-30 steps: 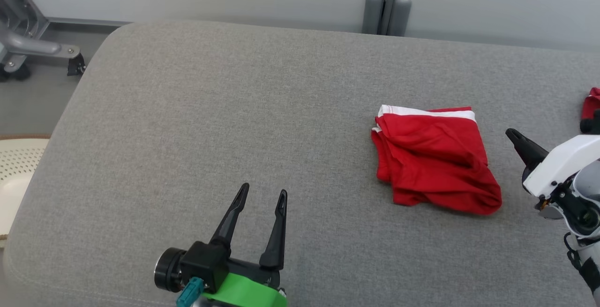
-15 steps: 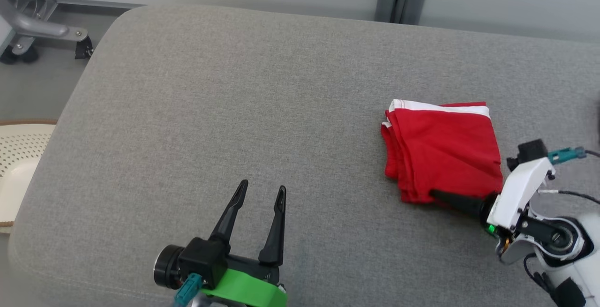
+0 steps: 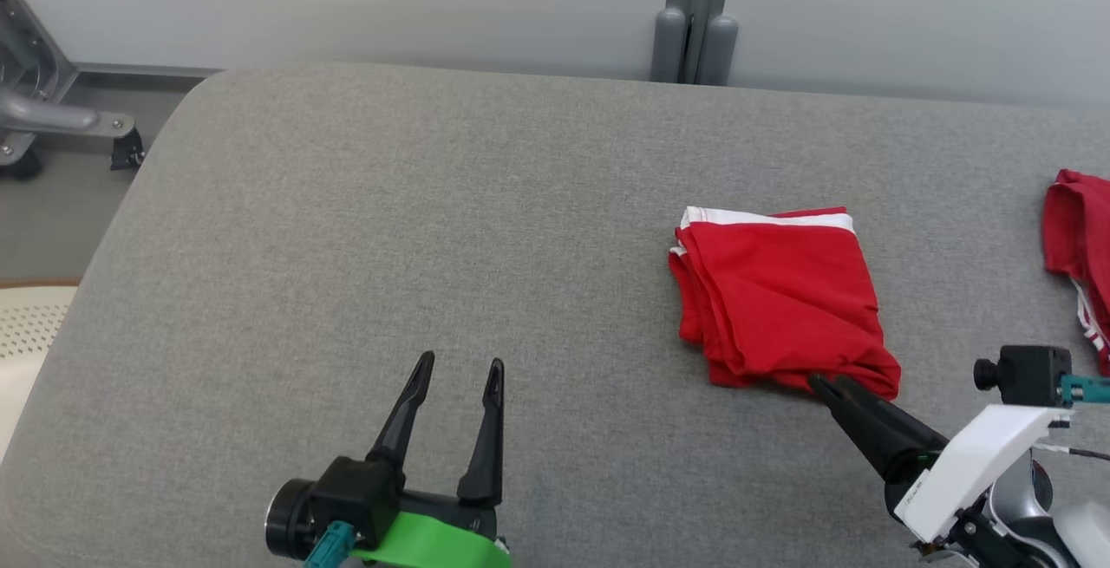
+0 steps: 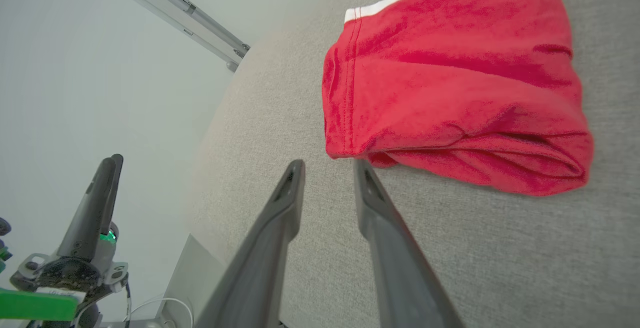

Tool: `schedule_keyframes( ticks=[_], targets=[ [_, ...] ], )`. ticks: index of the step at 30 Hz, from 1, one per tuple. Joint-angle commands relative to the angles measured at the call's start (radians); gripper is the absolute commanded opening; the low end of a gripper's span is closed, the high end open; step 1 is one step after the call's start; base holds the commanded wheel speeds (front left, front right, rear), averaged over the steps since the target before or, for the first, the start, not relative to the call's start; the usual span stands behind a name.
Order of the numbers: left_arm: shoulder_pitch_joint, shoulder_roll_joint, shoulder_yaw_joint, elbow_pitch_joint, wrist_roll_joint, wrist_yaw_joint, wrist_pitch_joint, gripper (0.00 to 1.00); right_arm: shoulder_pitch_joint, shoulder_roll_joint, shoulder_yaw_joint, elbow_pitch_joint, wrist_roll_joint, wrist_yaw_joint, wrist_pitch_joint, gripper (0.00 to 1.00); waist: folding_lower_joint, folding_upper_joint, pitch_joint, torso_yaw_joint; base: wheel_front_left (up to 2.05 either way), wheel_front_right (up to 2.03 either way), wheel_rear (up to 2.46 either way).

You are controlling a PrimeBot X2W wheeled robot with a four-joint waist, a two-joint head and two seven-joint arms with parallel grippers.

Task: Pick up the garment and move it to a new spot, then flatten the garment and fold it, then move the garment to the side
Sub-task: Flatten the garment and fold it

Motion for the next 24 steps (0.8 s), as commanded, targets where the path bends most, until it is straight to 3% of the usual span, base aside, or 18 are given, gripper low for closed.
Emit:
schedule_keyframes(
  ticks=[1, 6, 12, 17, 24],
  targets=[
    [0.025, 0.002, 0.016, 0.003, 0.000, 0.003, -0.003, 1.00, 0.019, -0.001, 0.013, 0.006, -0.040, 0.001, -0.067, 1.00, 0.0000, 0.0000, -0.030, -0.029, 0.00, 0.00, 0.00],
    [0.064, 0.002, 0.062, 0.029, 0.023, 0.003, -0.002, 1.00, 0.032, 0.028, 0.058, 0.093, -0.185, 0.001, -0.330, 1.00, 0.0000, 0.0000, -0.071, -0.083, 0.00, 0.00, 0.00],
    [0.089, 0.002, 0.102, 0.049, 0.082, -0.004, -0.001, 1.00, 0.000, 0.054, 0.134, 0.273, -0.393, 0.000, -0.517, 1.00, 0.0000, 0.0000, -0.095, -0.133, 0.00, 0.00, 0.00],
    [0.117, 0.002, 0.132, 0.040, 0.111, -0.007, -0.001, 1.00, -0.021, 0.125, 0.098, 0.397, -0.610, 0.000, -0.571, 1.00, 0.0000, 0.0000, -0.112, -0.157, 0.00, 0.00, 0.00],
    [0.142, 0.002, 0.157, 0.022, 0.133, 0.003, -0.001, 1.00, 0.047, 0.262, -0.096, 0.244, -0.895, 0.000, -0.572, 1.00, 0.0000, 0.0000, -0.123, -0.170, 0.00, 0.00, 0.00]
  ],
)
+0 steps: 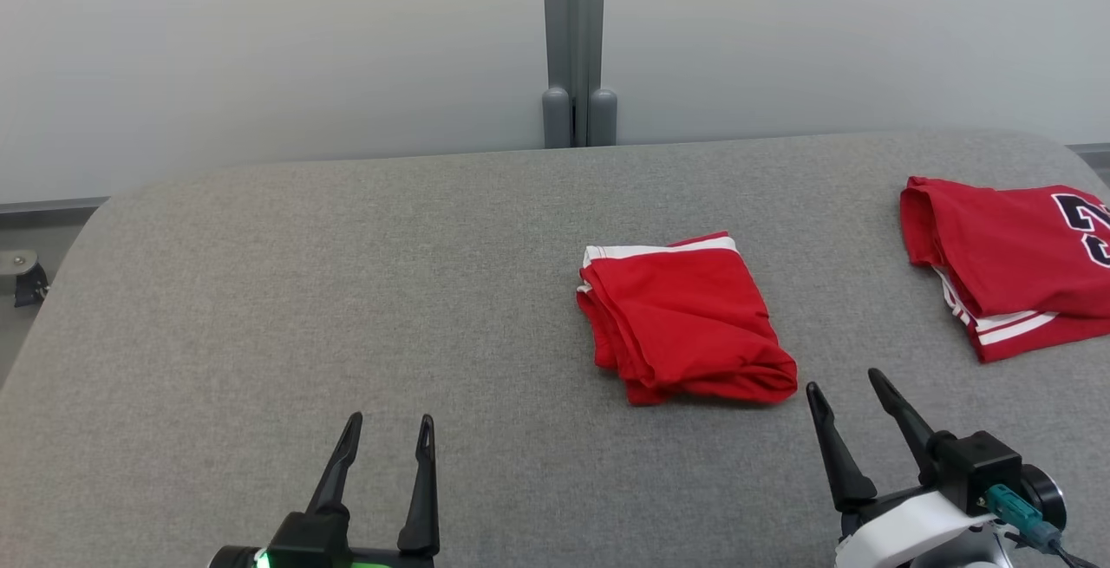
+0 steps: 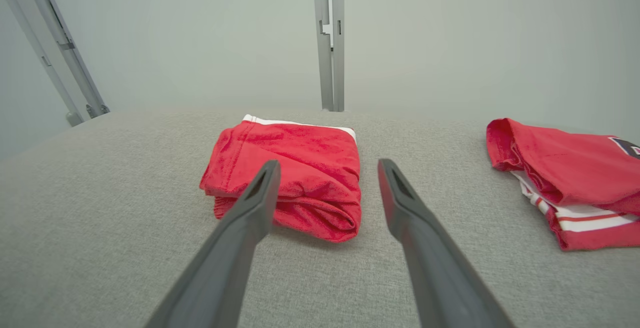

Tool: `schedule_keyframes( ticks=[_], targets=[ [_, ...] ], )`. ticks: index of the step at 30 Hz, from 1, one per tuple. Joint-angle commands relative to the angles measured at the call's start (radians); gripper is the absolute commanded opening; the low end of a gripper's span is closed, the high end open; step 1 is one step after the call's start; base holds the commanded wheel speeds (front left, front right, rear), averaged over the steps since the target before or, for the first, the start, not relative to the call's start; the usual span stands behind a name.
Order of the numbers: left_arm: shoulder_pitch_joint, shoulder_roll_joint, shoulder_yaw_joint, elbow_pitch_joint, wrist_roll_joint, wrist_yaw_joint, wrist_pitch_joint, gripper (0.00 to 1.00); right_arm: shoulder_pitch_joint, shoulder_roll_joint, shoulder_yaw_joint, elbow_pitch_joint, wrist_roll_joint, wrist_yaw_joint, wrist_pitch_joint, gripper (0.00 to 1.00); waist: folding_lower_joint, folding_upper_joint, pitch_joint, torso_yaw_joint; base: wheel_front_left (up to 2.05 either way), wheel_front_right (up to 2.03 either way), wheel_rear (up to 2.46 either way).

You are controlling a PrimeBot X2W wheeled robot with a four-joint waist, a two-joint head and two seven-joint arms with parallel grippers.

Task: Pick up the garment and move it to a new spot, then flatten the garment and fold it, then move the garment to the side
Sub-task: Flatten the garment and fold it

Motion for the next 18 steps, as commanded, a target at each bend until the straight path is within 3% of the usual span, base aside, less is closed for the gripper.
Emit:
schedule_keyframes(
  ticks=[1, 18],
  targets=[
    [0.017, 0.002, 0.006, -0.008, 0.017, 0.004, 0.000, 1.00, 0.020, 0.016, -0.017, -0.029, -0.021, 0.000, -0.004, 1.00, 0.0000, 0.0000, -0.004, -0.002, 0.00, 0.00, 0.00],
    [0.059, 0.002, 0.022, -0.049, 0.038, 0.018, 0.000, 1.00, 0.100, 0.054, -0.072, -0.095, -0.043, 0.000, -0.004, 1.00, 0.0000, 0.0000, -0.017, 0.011, 0.00, 0.00, 0.00]
  ],
)
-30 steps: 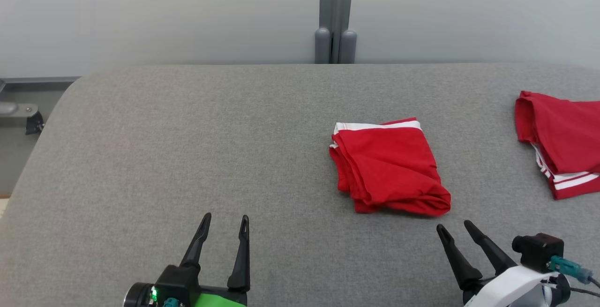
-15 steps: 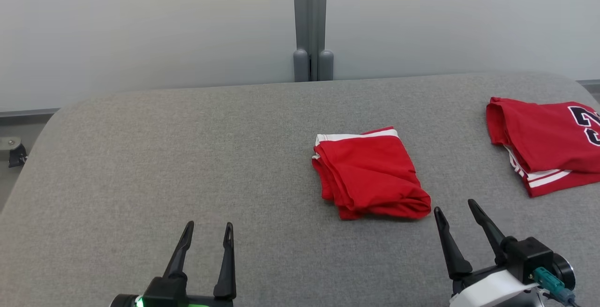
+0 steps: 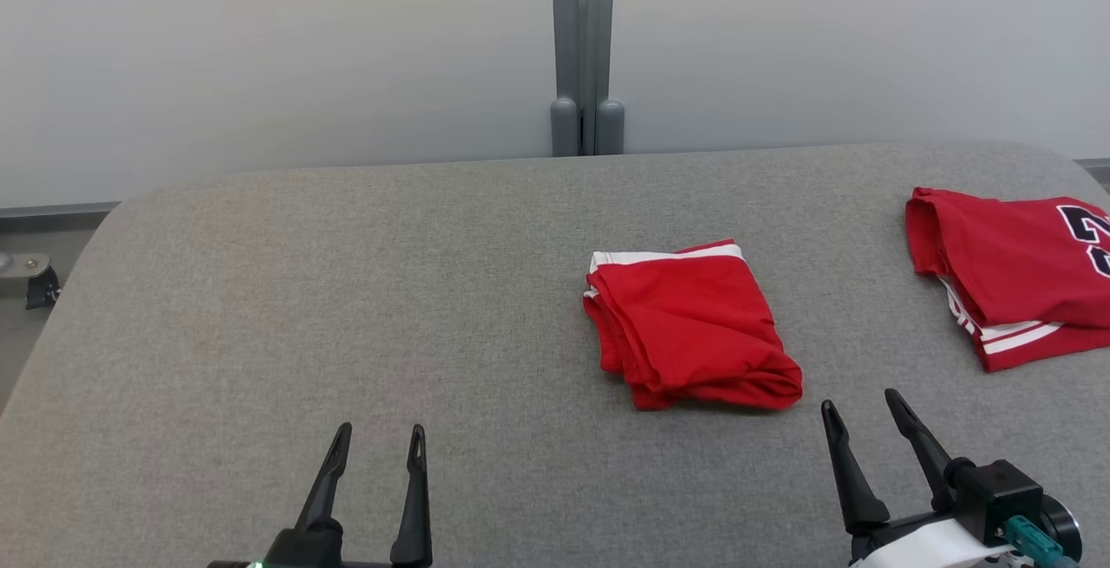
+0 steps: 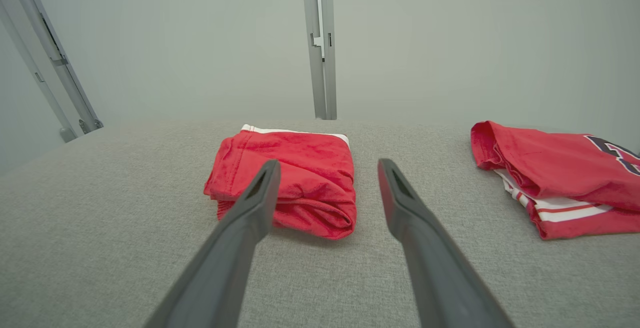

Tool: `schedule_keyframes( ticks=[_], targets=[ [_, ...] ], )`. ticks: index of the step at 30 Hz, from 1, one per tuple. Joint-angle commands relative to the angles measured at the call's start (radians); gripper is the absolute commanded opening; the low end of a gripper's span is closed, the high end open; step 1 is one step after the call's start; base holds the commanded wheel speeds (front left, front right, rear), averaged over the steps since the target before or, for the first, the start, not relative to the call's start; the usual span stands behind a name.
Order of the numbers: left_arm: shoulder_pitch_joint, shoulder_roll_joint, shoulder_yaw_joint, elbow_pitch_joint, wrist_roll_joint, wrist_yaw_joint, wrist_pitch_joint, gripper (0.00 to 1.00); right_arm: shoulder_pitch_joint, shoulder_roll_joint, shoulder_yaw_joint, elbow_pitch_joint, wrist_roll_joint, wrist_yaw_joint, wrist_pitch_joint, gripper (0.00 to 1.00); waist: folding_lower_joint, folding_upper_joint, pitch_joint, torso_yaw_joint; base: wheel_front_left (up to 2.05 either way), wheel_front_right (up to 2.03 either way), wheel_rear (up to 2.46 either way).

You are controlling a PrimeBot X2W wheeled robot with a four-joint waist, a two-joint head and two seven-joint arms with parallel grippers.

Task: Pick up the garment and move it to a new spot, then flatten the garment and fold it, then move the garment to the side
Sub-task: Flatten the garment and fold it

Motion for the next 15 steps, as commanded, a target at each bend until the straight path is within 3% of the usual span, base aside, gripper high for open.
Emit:
schedule_keyframes(
  ticks=[1, 15],
  targets=[
    [0.015, 0.002, 0.002, 0.006, -0.005, 0.004, 0.000, 1.00, 0.009, 0.002, -0.004, -0.003, -0.001, 0.000, -0.004, 1.00, 0.0000, 0.0000, -0.001, 0.000, 0.00, 0.00, 0.00],
    [0.019, 0.002, 0.001, 0.042, -0.009, -0.012, 0.000, 1.00, 0.010, 0.013, -0.013, -0.009, 0.001, 0.000, -0.004, 1.00, 0.0000, 0.0000, -0.009, -0.011, 0.00, 0.00, 0.00]
  ],
)
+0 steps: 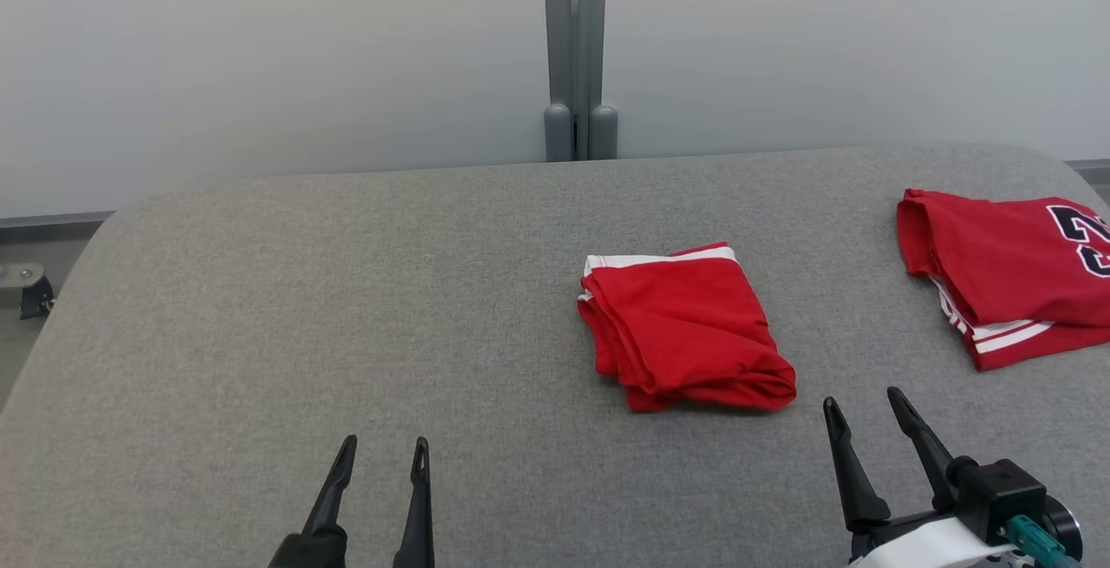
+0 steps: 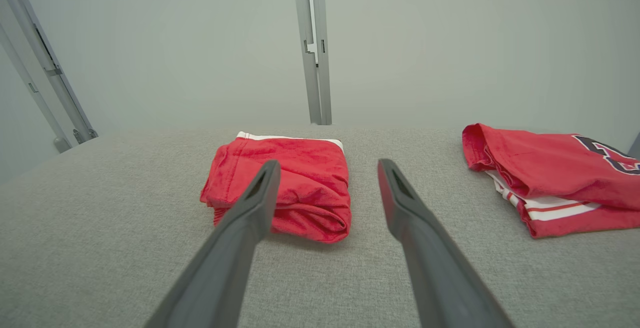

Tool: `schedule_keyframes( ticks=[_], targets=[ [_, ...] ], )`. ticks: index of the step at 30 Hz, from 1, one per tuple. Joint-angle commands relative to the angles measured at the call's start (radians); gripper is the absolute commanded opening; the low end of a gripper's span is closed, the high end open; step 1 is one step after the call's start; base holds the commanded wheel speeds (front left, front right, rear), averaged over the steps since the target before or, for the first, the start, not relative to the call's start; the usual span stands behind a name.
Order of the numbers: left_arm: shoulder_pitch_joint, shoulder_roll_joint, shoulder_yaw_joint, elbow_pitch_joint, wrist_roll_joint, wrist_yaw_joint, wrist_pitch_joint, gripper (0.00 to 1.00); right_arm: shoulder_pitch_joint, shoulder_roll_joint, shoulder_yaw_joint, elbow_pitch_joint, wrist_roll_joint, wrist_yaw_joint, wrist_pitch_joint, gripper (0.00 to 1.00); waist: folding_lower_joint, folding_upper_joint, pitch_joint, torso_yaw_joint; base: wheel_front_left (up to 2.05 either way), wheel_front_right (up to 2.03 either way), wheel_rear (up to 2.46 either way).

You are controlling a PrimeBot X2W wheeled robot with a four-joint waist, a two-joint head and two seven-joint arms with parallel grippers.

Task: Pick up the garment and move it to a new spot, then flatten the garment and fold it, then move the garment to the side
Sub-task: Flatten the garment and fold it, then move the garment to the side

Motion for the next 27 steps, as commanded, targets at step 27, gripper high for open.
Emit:
schedule_keyframes(
  ticks=[27],
  targets=[
    [-0.006, 0.002, -0.012, 0.002, -0.001, -0.007, 0.000, 1.00, 0.003, -0.019, 0.024, -0.020, -0.007, 0.000, -0.004, 1.00, 0.0000, 0.0000, 0.022, 0.008, 0.00, 0.00, 0.00]
  ],
)
